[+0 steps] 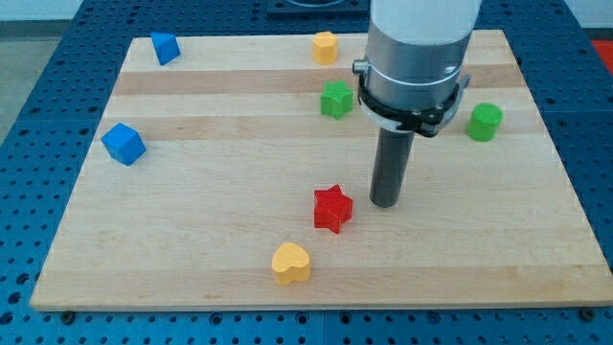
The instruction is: Drag the red star to the top of the yellow heart
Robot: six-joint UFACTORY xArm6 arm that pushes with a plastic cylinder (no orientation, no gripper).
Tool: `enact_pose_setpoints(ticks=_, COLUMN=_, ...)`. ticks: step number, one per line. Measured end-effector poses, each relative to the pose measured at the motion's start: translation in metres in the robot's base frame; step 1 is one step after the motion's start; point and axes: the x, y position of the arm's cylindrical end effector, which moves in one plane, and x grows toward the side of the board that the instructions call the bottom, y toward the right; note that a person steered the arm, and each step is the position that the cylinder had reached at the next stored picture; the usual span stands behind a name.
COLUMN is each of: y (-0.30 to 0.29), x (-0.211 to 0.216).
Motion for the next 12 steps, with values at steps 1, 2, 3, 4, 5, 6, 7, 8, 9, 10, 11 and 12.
enact_pose_setpoints(ticks=1, y=-0.036, x=0.000)
enact_pose_setpoints(ticks=2, y=-0.040, x=0.000)
enact_pose_setpoints(ticks=3, y=-0.040, x=0.000)
enact_pose_setpoints(ticks=4, y=-0.055, x=0.000)
enact_pose_setpoints(ticks=5, y=-0.069, x=0.000)
enact_pose_setpoints(ticks=6, y=-0.068, x=0.000)
enact_pose_setpoints(ticks=7, y=-0.049, x=0.002)
enact_pose_setpoints(ticks=8, y=-0.039, x=0.007)
enact_pose_setpoints(ticks=9, y=-0.050, x=0.010)
enact_pose_setpoints(ticks=10, y=-0.072, x=0.019)
enact_pose_setpoints(ticks=11, y=-0.070, x=0.019)
enact_pose_setpoints(ticks=12, y=-0.036, x=0.018)
